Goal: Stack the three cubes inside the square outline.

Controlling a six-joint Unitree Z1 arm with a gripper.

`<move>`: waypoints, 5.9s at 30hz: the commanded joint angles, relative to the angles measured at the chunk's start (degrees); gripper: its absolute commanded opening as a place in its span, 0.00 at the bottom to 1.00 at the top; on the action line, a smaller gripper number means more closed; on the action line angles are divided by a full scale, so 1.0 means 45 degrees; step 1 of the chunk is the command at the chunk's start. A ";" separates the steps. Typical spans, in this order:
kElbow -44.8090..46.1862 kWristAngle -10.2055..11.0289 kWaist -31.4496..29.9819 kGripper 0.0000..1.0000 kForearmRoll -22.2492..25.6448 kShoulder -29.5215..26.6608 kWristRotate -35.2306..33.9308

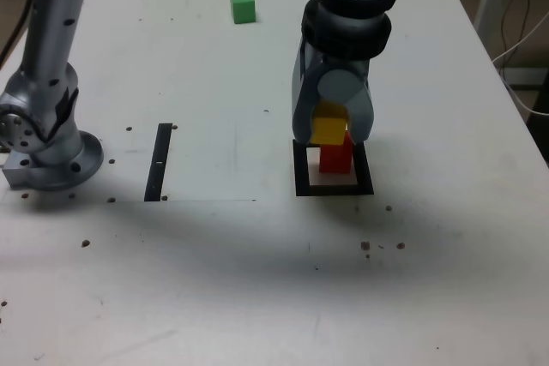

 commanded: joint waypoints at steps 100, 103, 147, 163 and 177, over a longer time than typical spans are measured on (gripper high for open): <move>-0.2247 0.1709 1.2556 0.99 0.0609 0.0440 0.8468; -0.2533 0.1765 1.3132 0.99 0.0595 0.0875 0.8761; -0.4640 0.1976 1.3277 0.33 0.0659 0.3994 0.9628; -0.4545 0.1898 1.3194 0.22 0.0388 0.3979 0.9667; -0.3909 0.1897 1.1195 0.21 0.1193 0.1925 0.9191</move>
